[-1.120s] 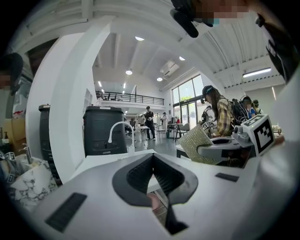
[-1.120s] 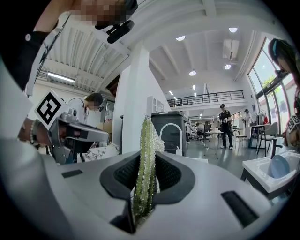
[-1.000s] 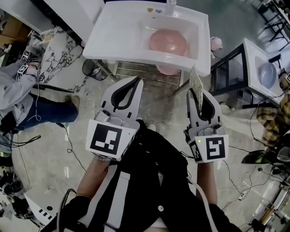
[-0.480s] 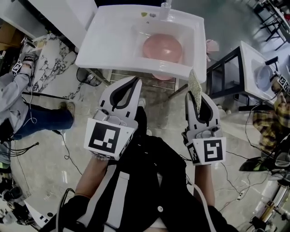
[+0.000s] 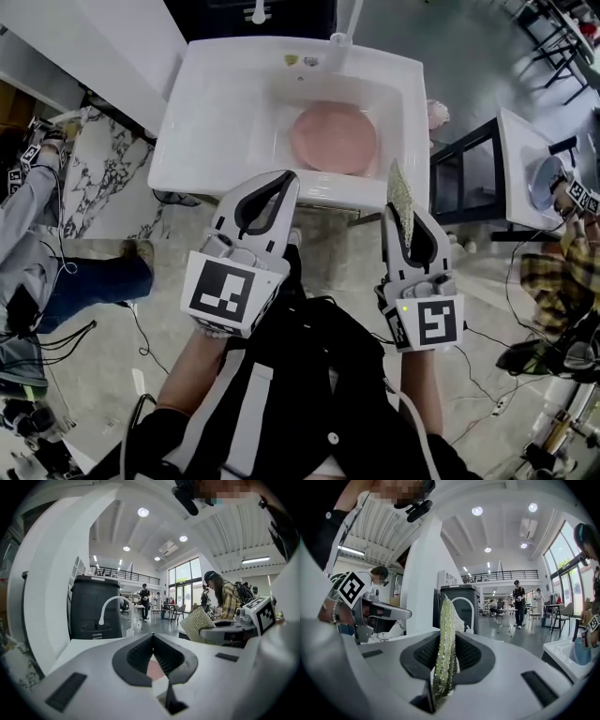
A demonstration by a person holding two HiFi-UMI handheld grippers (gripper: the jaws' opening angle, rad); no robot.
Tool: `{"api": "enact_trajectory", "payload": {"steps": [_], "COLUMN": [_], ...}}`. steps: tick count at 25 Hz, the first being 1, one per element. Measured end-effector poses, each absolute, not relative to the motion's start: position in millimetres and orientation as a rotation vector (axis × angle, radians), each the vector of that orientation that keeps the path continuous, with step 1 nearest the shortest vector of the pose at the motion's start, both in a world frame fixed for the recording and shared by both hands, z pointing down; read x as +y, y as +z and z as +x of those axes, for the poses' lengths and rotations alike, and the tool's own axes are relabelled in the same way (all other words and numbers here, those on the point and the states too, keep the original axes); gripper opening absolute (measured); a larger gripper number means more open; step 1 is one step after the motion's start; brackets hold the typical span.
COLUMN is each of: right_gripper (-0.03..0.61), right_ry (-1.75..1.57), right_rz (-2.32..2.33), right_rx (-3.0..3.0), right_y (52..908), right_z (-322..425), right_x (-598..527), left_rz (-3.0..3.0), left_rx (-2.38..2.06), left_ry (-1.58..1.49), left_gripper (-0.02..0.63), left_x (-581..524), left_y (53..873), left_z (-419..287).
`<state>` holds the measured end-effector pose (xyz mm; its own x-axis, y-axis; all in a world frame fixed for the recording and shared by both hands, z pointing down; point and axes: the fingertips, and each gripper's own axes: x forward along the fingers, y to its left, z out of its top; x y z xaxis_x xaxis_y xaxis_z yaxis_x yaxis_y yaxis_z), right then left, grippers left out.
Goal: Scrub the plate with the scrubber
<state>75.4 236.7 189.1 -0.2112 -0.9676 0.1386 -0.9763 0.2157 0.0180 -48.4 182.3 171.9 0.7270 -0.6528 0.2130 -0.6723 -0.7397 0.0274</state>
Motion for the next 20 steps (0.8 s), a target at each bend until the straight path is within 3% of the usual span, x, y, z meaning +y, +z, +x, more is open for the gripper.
{"api": "enact_trajectory", "payload": {"steps": [20], "right_gripper": [0.072], "right_ry": [0.217], "right_rz": [1.896], "right_rx": [-2.227], "right_y": [208], "right_z": [69], "right_x": [87], "left_rz": [2.804], "left_rx": [-0.922], "left_ry": [0.310], "left_gripper": [0.000], "left_x": [31], "left_y": [196], "left_z": [-43]}}
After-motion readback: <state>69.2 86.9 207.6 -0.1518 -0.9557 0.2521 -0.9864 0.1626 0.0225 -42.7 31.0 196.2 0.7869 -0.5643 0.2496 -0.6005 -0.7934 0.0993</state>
